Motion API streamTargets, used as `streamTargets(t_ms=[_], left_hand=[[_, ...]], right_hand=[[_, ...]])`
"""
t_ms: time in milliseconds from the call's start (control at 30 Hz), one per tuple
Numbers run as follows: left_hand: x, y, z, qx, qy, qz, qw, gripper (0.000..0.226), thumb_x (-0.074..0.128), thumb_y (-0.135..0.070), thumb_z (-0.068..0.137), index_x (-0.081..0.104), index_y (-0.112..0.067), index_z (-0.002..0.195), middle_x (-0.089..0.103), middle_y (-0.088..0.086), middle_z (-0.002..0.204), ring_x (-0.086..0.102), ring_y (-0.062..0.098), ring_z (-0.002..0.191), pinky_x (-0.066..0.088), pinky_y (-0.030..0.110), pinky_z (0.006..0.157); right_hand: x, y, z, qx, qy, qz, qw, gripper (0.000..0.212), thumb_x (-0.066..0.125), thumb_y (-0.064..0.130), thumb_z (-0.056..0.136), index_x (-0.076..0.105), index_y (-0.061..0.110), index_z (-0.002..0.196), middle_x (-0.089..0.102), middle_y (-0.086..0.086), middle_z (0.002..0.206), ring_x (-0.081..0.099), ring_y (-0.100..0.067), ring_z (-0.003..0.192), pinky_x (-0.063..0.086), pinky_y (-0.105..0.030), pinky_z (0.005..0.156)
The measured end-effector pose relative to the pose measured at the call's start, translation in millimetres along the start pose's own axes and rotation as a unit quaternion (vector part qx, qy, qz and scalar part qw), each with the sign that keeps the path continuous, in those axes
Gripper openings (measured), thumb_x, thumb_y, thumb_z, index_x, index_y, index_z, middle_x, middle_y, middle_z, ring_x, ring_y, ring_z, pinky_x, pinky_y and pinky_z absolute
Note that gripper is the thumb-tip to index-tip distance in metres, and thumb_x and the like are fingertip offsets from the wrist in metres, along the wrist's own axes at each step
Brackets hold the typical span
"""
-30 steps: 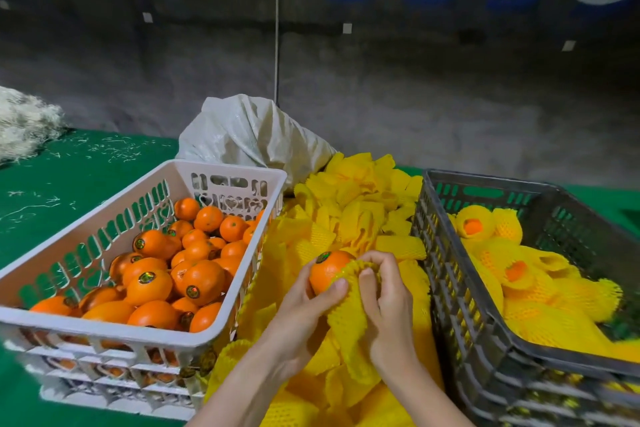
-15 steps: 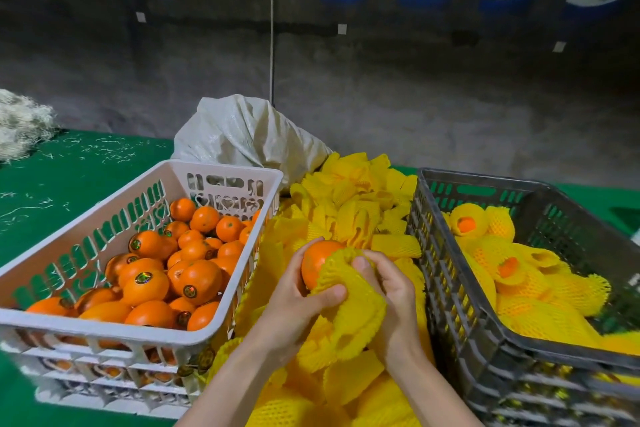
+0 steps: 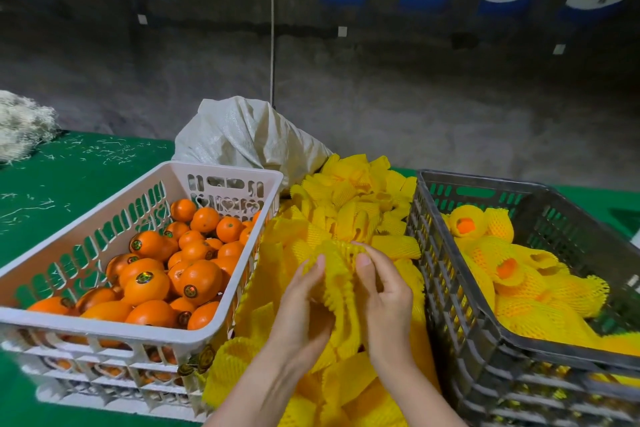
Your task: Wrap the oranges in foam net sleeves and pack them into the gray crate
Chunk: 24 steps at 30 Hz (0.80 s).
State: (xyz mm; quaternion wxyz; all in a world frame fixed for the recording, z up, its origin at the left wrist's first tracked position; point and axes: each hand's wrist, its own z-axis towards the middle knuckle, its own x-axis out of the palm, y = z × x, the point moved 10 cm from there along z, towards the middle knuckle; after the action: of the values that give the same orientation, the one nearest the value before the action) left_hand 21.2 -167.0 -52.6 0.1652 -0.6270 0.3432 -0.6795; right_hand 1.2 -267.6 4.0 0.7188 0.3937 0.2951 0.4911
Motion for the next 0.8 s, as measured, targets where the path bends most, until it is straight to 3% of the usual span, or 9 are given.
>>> streamTargets(t_ms=[100,200,300,367,467,567,667,733,800], left_hand=[[10.4,9.5,3.2,-0.030,0.014,-0.070,0.997,0.051,0.044,-0.046,0.087,0.078,-0.008,0.081,0.073,0.012,0.088,0.072,0.021,0.082,0.059,0.032,0.069],[5.8,6.1,6.6,-0.032,-0.003,-0.051,0.998,0.054,0.051,-0.054,0.076,0.078,-0.009,0.090,0.072,0.013,0.103,0.070,0.022,0.094,0.059,0.034,0.074],[-2.7,6.3,7.3,-0.044,-0.023,-0.028,0.998,0.058,0.061,-0.056,0.067,0.075,-0.012,0.102,0.069,0.013,0.114,0.068,0.025,0.102,0.058,0.035,0.073],[2.6,5.0,6.2,-0.052,-0.004,-0.050,0.997,0.057,0.064,-0.054,0.065,0.076,-0.010,0.100,0.068,0.015,0.115,0.067,0.027,0.102,0.058,0.036,0.074],[10.5,3.3,5.0,-0.058,0.001,-0.069,0.996,0.068,0.068,-0.051,0.063,0.069,-0.002,0.110,0.066,0.020,0.116,0.067,0.031,0.102,0.058,0.040,0.072],[5.5,-0.4,6.1,-0.040,-0.026,-0.042,0.998,0.069,0.065,-0.054,0.065,0.066,-0.006,0.114,0.069,0.018,0.112,0.068,0.030,0.099,0.058,0.038,0.070],[-3.6,-11.0,6.3,-0.001,-0.054,0.045,0.998,0.060,0.057,-0.058,0.071,0.064,-0.016,0.113,0.072,0.008,0.107,0.069,0.023,0.098,0.058,0.036,0.072],[-10.7,-19.1,5.4,0.039,-0.093,0.127,0.987,0.056,0.056,-0.063,0.067,0.068,-0.021,0.102,0.074,0.000,0.099,0.070,0.016,0.093,0.055,0.033,0.076],[-16.6,-25.3,4.1,0.073,-0.134,0.163,0.975,0.052,0.055,-0.063,0.064,0.073,-0.021,0.089,0.075,-0.003,0.092,0.071,0.013,0.089,0.053,0.032,0.078]], right_hand=[[3.9,11.3,-5.0,-0.050,-0.004,-0.052,0.997,0.016,0.049,0.033,0.093,0.061,0.042,0.098,0.065,0.025,0.100,0.058,0.008,0.099,0.042,-0.008,0.083],[-4.1,10.1,7.7,-0.013,-0.011,0.002,1.000,0.017,0.049,0.033,0.088,0.065,0.036,0.093,0.068,0.025,0.091,0.060,0.008,0.089,0.044,-0.009,0.077],[-4.1,0.4,21.2,0.072,0.005,0.082,0.994,0.036,0.050,0.034,0.086,0.065,0.002,0.081,0.058,-0.002,0.072,0.050,-0.013,0.068,0.042,-0.027,0.064],[2.4,-14.8,22.1,0.149,0.024,0.127,0.980,0.041,0.052,0.029,0.090,0.059,-0.009,0.076,0.053,-0.017,0.071,0.045,-0.020,0.071,0.044,-0.041,0.065],[14.8,-45.1,9.6,0.302,0.016,0.227,0.926,0.036,0.053,0.015,0.092,0.070,0.007,0.060,0.067,-0.023,0.079,0.058,-0.029,0.080,0.048,-0.052,0.082],[19.3,-53.8,3.5,0.325,0.033,0.219,0.919,0.015,0.058,0.019,0.084,0.069,0.008,0.086,0.067,-0.018,0.093,0.062,-0.036,0.094,0.048,-0.049,0.087],[27.8,-61.2,-6.8,0.364,0.098,0.221,0.899,0.041,0.040,0.043,0.095,0.070,0.016,0.093,0.073,-0.007,0.087,0.069,-0.028,0.087,0.053,-0.042,0.076],[37.6,-59.9,-13.7,0.387,0.143,0.238,0.879,0.052,0.036,0.061,0.082,0.068,0.024,0.098,0.073,-0.002,0.093,0.068,-0.019,0.085,0.053,-0.036,0.071],[43.1,-56.0,-16.9,0.377,0.153,0.246,0.880,0.056,0.037,0.064,0.071,0.061,0.028,0.106,0.069,0.002,0.102,0.065,-0.012,0.092,0.052,-0.030,0.074]])
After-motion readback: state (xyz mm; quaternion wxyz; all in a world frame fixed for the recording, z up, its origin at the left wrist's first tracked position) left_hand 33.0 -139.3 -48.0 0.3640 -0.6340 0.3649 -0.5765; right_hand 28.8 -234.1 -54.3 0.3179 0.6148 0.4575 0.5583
